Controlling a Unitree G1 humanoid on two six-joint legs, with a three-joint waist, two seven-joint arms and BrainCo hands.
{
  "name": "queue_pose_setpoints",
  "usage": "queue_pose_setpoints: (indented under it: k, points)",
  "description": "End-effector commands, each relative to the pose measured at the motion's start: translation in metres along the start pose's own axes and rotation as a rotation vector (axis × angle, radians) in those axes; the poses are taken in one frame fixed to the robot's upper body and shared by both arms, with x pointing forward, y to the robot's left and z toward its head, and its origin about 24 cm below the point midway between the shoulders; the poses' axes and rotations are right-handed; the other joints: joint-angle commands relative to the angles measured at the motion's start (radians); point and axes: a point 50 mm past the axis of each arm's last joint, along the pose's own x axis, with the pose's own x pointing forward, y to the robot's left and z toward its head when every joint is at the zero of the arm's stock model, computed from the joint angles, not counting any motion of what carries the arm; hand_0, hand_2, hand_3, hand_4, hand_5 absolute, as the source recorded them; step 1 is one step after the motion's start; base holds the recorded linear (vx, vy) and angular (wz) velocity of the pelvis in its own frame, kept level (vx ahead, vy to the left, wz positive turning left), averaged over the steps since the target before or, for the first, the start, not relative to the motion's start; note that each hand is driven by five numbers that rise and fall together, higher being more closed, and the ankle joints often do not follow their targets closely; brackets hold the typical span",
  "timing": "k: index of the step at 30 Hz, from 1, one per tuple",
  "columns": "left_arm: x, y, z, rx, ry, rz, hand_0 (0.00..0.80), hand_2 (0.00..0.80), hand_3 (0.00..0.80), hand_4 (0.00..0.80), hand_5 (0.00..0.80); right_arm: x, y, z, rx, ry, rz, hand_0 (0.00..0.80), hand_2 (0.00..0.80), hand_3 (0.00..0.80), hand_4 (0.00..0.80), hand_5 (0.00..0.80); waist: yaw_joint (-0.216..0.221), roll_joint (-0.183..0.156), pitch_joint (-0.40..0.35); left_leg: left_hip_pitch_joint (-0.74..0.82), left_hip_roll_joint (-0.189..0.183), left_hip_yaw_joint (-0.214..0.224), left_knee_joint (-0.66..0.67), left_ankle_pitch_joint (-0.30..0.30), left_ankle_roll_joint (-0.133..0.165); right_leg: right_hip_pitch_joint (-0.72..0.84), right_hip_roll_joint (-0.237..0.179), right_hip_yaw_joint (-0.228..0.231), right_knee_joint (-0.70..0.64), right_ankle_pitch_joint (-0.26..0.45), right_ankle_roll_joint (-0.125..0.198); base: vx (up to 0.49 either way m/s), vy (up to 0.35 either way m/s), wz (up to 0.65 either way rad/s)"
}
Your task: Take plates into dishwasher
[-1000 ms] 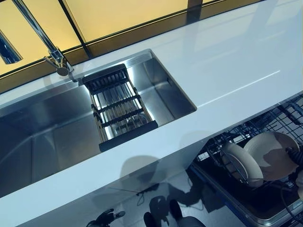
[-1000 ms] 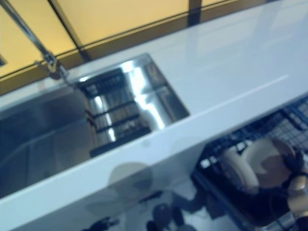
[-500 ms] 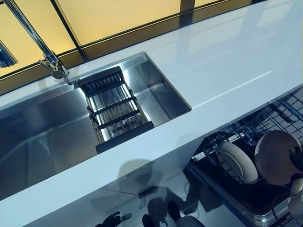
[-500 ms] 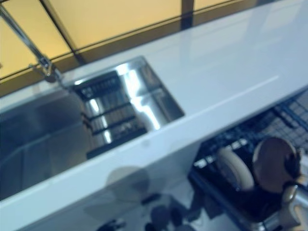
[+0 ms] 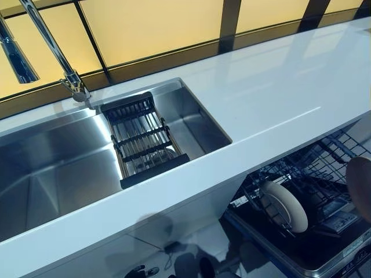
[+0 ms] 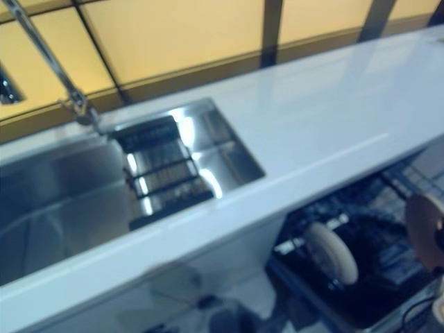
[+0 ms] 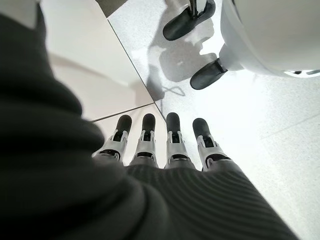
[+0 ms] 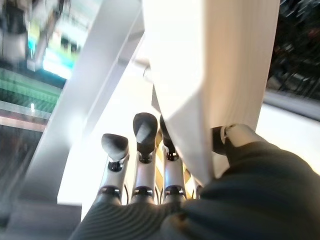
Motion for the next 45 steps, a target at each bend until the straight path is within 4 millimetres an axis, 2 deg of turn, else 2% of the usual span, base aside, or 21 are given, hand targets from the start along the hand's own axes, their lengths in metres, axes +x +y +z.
queue_pose_setpoints:
  k: [1, 5, 9, 14, 19, 32, 45]
  points:
    - [-0.001, 0.020, -0.002, 0.024, 0.032, 0.045, 0.000, 0.000, 0.000, 0.000, 0.000, 0.029, -0.027, -0.018, -0.139, -0.022, -0.142, 0.800, 0.800, 0.800, 0.800, 0.800, 0.051, -0.025, -0.039, 0.024, 0.013, -0.014, 0.006, -0.098, 0.023, -0.015, 0.010, -0.026, 0.040, -0.045, 0.097, 0.000, 0.000, 0.00]
    - [-0.002, 0.023, -0.002, 0.019, 0.039, 0.049, 0.000, 0.000, 0.000, 0.000, 0.000, 0.032, -0.027, -0.009, -0.163, -0.097, -0.121, 0.800, 0.800, 0.800, 0.800, 0.800, 0.060, -0.035, -0.044, 0.016, 0.012, -0.009, 0.006, -0.085, 0.025, -0.020, 0.011, -0.031, 0.040, -0.038, 0.093, -0.025, -0.016, 0.00]
    - [-0.002, 0.026, -0.002, 0.021, 0.043, 0.048, 0.000, 0.000, 0.000, 0.000, 0.000, 0.034, -0.021, 0.003, -0.091, -0.118, -0.047, 0.800, 0.800, 0.800, 0.800, 0.800, 0.074, -0.039, -0.045, 0.015, 0.010, -0.017, 0.006, -0.082, 0.026, -0.017, 0.011, -0.036, 0.039, -0.038, 0.093, 0.000, -0.003, 0.01]
    - [-0.002, 0.027, -0.001, 0.032, 0.037, 0.047, 0.000, 0.000, 0.000, 0.000, 0.000, 0.036, -0.013, 0.023, -0.018, -0.156, 0.041, 0.800, 0.800, 0.800, 0.800, 0.800, 0.093, -0.041, -0.042, 0.009, 0.006, -0.032, 0.006, -0.075, 0.029, -0.017, 0.011, -0.039, 0.036, -0.035, 0.086, 0.000, -0.017, 0.05]
    - [-0.003, 0.029, 0.001, 0.031, 0.029, 0.047, 0.000, 0.000, 0.000, 0.000, 0.000, 0.037, -0.011, 0.044, -0.027, -0.229, 0.092, 0.800, 0.800, 0.800, 0.800, 0.800, 0.107, -0.039, -0.034, 0.001, 0.004, -0.046, 0.006, -0.067, 0.028, -0.016, 0.009, -0.048, 0.033, -0.033, 0.082, 0.003, -0.017, 0.06]
    - [-0.002, 0.034, 0.014, 0.032, -0.001, 0.049, 0.000, 0.000, 0.000, 0.000, 0.000, 0.036, -0.009, 0.068, -0.159, -0.335, 0.099, 0.800, 0.800, 0.800, 0.800, 0.800, 0.125, -0.034, -0.012, -0.021, 0.004, -0.069, 0.006, -0.054, 0.026, -0.027, 0.007, -0.064, 0.031, -0.033, 0.076, -0.012, -0.019, 0.04]
    - [-0.001, 0.035, 0.021, 0.043, -0.021, 0.045, 0.000, 0.000, 0.000, 0.000, 0.000, 0.023, 0.008, 0.077, -0.199, -0.341, 0.213, 0.800, 0.800, 0.800, 0.800, 0.800, 0.128, -0.029, -0.002, -0.028, 0.004, -0.071, 0.006, -0.053, 0.025, -0.031, 0.005, -0.068, 0.029, -0.033, 0.077, -0.004, -0.004, 0.02]
